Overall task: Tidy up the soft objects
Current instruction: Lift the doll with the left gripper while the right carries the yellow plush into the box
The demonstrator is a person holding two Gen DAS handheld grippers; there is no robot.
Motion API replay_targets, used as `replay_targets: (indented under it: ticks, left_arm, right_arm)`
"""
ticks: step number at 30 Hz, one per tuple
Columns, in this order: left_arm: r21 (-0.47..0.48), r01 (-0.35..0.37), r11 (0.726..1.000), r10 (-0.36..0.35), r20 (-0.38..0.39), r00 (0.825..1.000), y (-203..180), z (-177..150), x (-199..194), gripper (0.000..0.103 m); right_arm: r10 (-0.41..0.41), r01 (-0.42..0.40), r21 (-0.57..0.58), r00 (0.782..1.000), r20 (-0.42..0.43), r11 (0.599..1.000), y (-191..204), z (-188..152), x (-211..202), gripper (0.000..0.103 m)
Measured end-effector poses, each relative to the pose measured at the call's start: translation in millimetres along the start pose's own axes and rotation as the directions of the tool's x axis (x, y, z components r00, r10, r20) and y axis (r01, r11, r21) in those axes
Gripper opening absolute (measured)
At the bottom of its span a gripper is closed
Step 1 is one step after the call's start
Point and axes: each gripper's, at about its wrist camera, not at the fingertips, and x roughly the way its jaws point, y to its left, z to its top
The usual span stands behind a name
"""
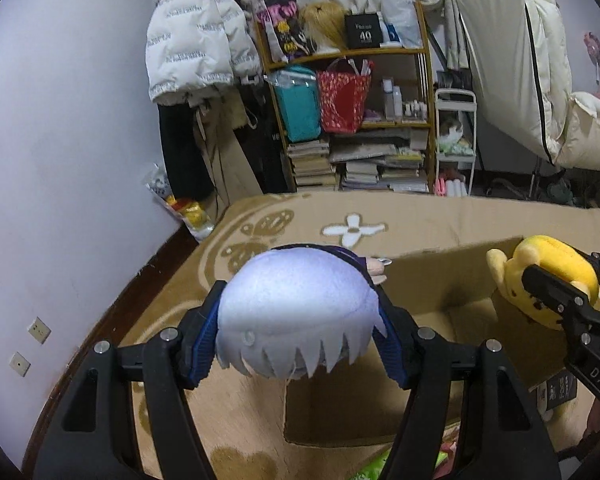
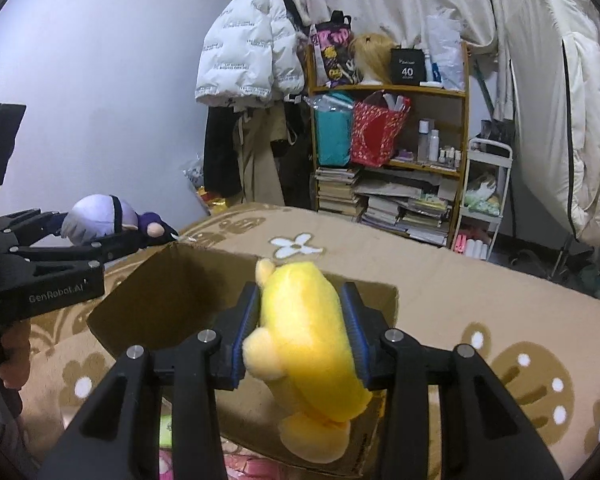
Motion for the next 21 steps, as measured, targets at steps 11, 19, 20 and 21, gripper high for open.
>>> replay_targets:
  ticks: [11, 19, 20, 21]
  left_arm:
    - [0.021, 0.045, 0.999, -0.043, -0.085, 0.995, -15, -20, 11, 0.078]
    - [-0.007, 0.016, 1.0, -0.016, -0.085, 0.996, -7, -21, -1, 0.1]
    - [-0.022, 0.014, 1.0, -0.016, -0.084, 0.996, -5, -21, -3, 0.1]
    - [-0.032, 0.013, 0.999, -0.016, -0.081, 0.997, -1, -21, -6, 0.1]
  right_arm:
    - [0.002, -0.001, 0.022, 1.0, -0.029, 1.0, 1, -6, 0, 0.062]
    - [-0.021, 0.021, 0.054, 1.0, -0.007, 0.998, 0, 0, -15, 0.095]
    - [-0.026, 0.027, 0.056, 1.0, -0.007, 0.998, 0, 1, -17, 0.101]
    - [-0.027, 0.027, 0.058, 1.0, -0.003, 0.998, 1, 2, -20, 0.103]
